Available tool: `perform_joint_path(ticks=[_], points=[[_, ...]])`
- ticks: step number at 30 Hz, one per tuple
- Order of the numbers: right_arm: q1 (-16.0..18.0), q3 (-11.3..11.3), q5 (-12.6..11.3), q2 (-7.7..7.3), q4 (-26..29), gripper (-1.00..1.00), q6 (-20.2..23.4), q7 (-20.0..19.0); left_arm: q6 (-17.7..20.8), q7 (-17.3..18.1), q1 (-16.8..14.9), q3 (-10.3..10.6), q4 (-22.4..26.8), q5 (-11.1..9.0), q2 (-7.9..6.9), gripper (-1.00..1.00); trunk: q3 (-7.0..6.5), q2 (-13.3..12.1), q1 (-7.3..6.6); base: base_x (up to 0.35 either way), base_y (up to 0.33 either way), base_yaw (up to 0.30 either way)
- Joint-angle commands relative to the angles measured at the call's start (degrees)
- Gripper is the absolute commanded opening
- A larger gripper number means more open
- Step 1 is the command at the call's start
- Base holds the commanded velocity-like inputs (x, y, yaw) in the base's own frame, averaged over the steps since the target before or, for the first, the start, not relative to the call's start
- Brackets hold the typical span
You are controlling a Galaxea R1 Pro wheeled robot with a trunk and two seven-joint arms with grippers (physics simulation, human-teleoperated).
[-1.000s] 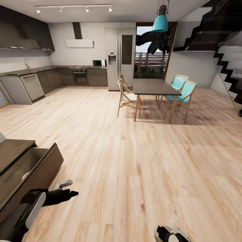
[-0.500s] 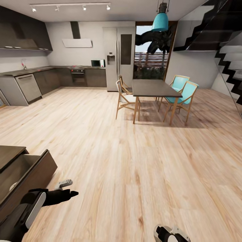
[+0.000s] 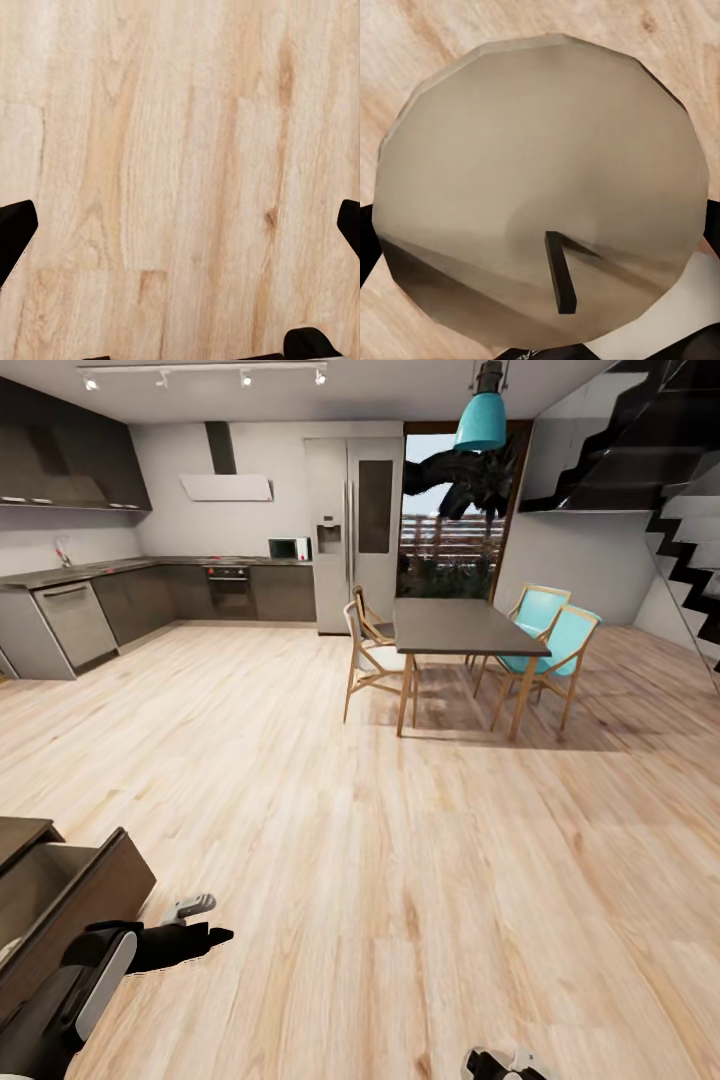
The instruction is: Place each of the two pumpkins and all three candles from the living room inside a cabinet in the living room (use any cabinet), then make sure every cabinet is closed, and position the cauldron so it is next to a table in the living room.
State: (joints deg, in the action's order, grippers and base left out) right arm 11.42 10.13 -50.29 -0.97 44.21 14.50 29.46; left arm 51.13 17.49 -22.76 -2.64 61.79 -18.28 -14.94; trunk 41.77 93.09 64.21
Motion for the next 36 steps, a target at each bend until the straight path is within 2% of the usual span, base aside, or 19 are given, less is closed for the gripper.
perform_joint_path(ticks=[1, 6, 9, 13, 36], points=[[0.00, -0.08, -0.12, 0.00, 0.00, -1.00, -0.09, 0.02, -0.03, 0.00, 0.00, 0.00, 0.00, 0.00, 0.00, 1.00, 0.00, 0.00, 0.00, 0.303, 0.000, 0.000], [0.00, -0.33, -0.15, 0.00, 0.00, -1.00, -0.09, 0.07, -0.06, 0.00, 0.00, 0.23, 0.00, 0.00, 0.05, 1.00, 0.00, 0.00, 0.00, 0.303, 0.000, 0.000], [0.00, -0.46, -0.18, 0.00, 0.00, -1.00, -0.09, 0.07, -0.11, -0.06, 0.00, 1.42, -0.05, 0.00, 0.02, 1.00, 0.00, 0.00, 0.00, 0.303, 0.000, 0.000], [0.00, -0.53, -0.23, 0.01, 0.00, -1.00, -0.09, 0.07, -0.12, -0.08, 0.00, 1.85, -0.06, 0.00, 0.02, 1.00, 0.00, 0.00, 0.00, 0.303, -0.004, 0.000], [0.00, -0.63, -0.42, 0.09, 0.00, -1.00, -0.09, 0.16, -0.75, -0.09, 0.00, 1.93, -0.09, 0.00, 0.01, 1.00, 0.00, 0.00, 0.00, 0.298, -0.137, 0.000]])
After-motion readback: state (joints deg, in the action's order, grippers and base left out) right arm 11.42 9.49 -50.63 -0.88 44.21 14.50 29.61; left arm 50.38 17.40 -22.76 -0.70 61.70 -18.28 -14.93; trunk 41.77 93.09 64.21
